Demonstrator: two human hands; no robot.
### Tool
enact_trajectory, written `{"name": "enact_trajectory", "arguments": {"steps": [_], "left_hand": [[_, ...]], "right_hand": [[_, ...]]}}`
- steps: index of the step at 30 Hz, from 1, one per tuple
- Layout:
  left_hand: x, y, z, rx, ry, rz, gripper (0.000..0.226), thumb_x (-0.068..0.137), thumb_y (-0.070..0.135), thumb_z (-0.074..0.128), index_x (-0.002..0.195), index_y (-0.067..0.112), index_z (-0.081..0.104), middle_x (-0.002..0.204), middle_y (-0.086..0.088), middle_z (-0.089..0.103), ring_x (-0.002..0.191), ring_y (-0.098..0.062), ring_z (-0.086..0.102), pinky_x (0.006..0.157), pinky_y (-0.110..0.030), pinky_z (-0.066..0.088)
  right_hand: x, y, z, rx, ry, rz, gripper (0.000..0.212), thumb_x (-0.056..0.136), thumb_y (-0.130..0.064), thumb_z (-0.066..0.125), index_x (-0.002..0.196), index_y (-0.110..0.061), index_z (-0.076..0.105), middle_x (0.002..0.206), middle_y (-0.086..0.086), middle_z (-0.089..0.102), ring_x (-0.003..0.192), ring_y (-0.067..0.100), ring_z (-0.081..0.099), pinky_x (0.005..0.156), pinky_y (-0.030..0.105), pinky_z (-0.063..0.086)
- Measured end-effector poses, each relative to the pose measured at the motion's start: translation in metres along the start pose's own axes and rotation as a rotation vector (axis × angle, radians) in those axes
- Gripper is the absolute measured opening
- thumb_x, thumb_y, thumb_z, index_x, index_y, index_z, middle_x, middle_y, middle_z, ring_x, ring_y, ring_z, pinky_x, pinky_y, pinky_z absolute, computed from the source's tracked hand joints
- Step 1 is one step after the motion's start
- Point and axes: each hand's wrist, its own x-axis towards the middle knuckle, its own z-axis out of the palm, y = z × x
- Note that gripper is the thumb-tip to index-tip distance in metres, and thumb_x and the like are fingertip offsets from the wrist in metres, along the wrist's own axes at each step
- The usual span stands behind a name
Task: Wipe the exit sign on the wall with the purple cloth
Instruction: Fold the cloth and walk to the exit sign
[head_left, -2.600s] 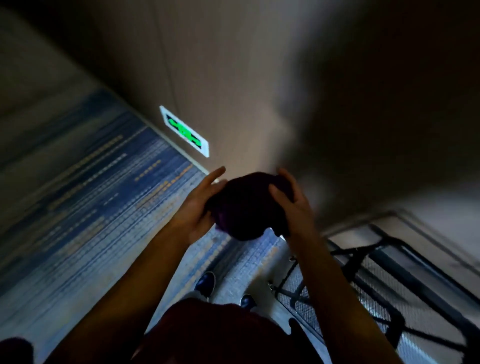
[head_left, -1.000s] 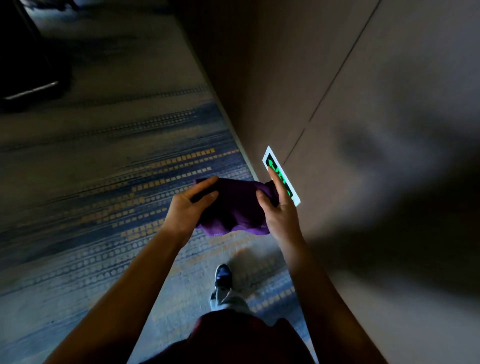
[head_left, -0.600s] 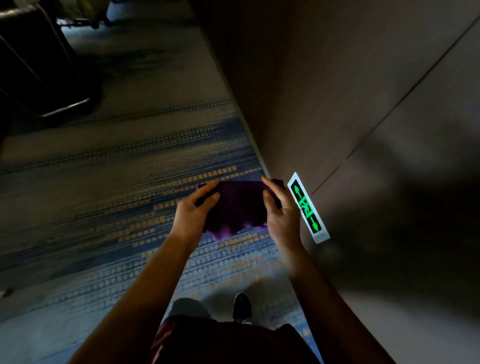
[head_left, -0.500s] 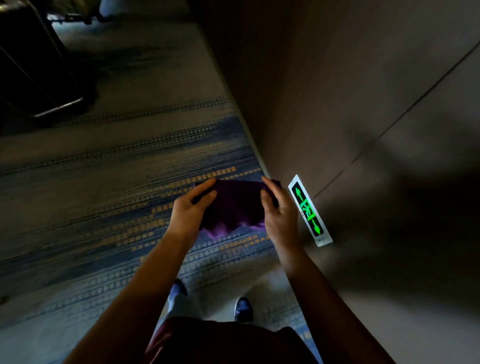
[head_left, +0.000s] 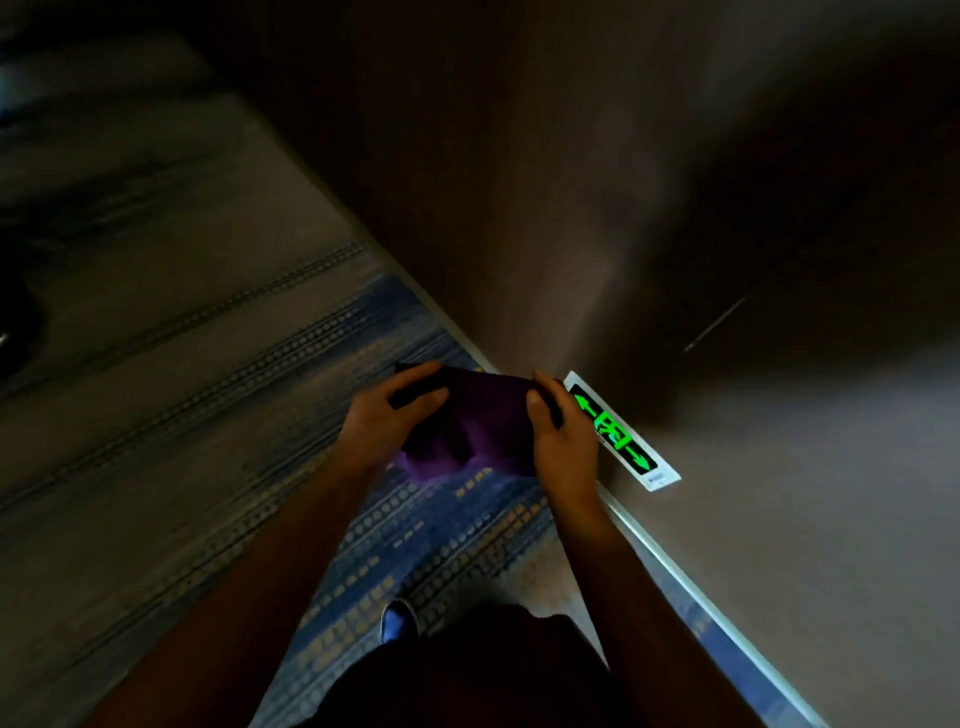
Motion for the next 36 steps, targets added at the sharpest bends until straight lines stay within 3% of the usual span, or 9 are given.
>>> {"name": "enact_trajectory", "arguments": {"steps": [3,11,16,18,21,25,27,31,36], "left_hand": [[0.033,0.008,0.002,0.014,-0.069,-0.005,0.034,0.087,0.030,0.080,0.103,0.059,0.075,0.120,0.018,0.071,0.116,-0.009,0.067,0.101,-0.035,0.056],[0.123,0.036,0.036,0.004,-0.308,-0.064,0.033,0.089,0.022,0.079,0.109,0.048,0.077,0.111,0.016,0.077,0.101,-0.003,0.074,0.080,-0.020,0.060],[0.185,0.061,0.055,0.127,-0.434,-0.024,0.039,0.089,0.019,0.079,0.117,0.044,0.071,0.115,0.019,0.069,0.102,0.009,0.067,0.086,-0.017,0.058],[0.207,0.073,0.059,0.170,-0.456,-0.013,0.043,0.090,0.015,0.077,0.129,0.032,0.068,0.120,0.010,0.069,0.112,-0.001,0.066,0.095,-0.023,0.058],[0.231,0.088,0.068,0.235,-0.522,-0.017,0.045,0.095,0.010,0.071,0.138,0.020,0.064,0.136,-0.005,0.065,0.125,-0.019,0.062,0.107,-0.037,0.052],[0.265,0.096,0.091,0.318,-0.731,0.045,0.042,0.098,0.011,0.067,0.134,0.032,0.062,0.129,0.009,0.062,0.107,0.013,0.061,0.088,-0.008,0.052],[0.279,0.096,0.103,0.335,-0.817,0.047,0.042,0.099,0.009,0.066,0.132,0.034,0.061,0.125,0.011,0.063,0.103,0.016,0.061,0.087,-0.008,0.052],[0.305,0.099,0.129,0.367,-0.962,0.006,0.038,0.100,0.011,0.065,0.126,0.038,0.065,0.123,0.007,0.068,0.116,-0.011,0.066,0.107,-0.037,0.053],[0.340,0.106,0.139,0.449,-1.223,0.037,0.037,0.099,0.013,0.066,0.122,0.041,0.069,0.125,0.010,0.069,0.120,-0.014,0.066,0.110,-0.043,0.050]], "right_hand": [[0.017,-0.003,0.007,0.023,0.081,0.031,0.034,0.103,-0.023,0.062,0.136,-0.021,0.066,0.136,-0.001,0.065,0.125,0.010,0.056,0.101,0.015,0.037],[0.085,0.015,0.011,0.122,0.287,0.165,0.035,0.104,-0.028,0.060,0.139,-0.025,0.065,0.139,0.001,0.064,0.129,0.016,0.058,0.113,0.040,0.046],[0.130,0.019,0.027,0.134,0.388,0.204,0.029,0.103,-0.025,0.061,0.131,-0.031,0.067,0.127,-0.007,0.065,0.123,0.016,0.060,0.095,0.015,0.045],[0.147,0.014,0.030,0.131,0.390,0.208,0.027,0.103,-0.024,0.060,0.129,-0.029,0.068,0.125,-0.006,0.066,0.121,0.016,0.061,0.087,0.005,0.043],[0.160,0.007,0.027,0.182,0.456,0.216,0.025,0.103,-0.018,0.062,0.125,-0.024,0.070,0.129,0.002,0.069,0.122,0.017,0.062,0.102,0.022,0.047],[0.167,0.002,0.023,0.239,0.567,0.270,0.027,0.102,-0.009,0.060,0.127,-0.010,0.071,0.127,0.008,0.071,0.122,0.022,0.064,0.109,0.040,0.049],[0.164,0.004,0.026,0.241,0.629,0.310,0.026,0.102,-0.006,0.060,0.125,-0.009,0.072,0.122,0.007,0.073,0.118,0.020,0.066,0.106,0.037,0.051],[0.159,-0.001,0.030,0.286,0.892,0.380,0.023,0.100,-0.005,0.063,0.118,-0.012,0.076,0.111,0.001,0.076,0.107,0.011,0.069,0.093,0.016,0.051],[0.155,-0.018,0.056,0.334,1.168,0.444,0.023,0.096,-0.004,0.068,0.108,-0.020,0.079,0.099,-0.011,0.079,0.094,-0.003,0.070,0.091,0.018,0.049]]}}
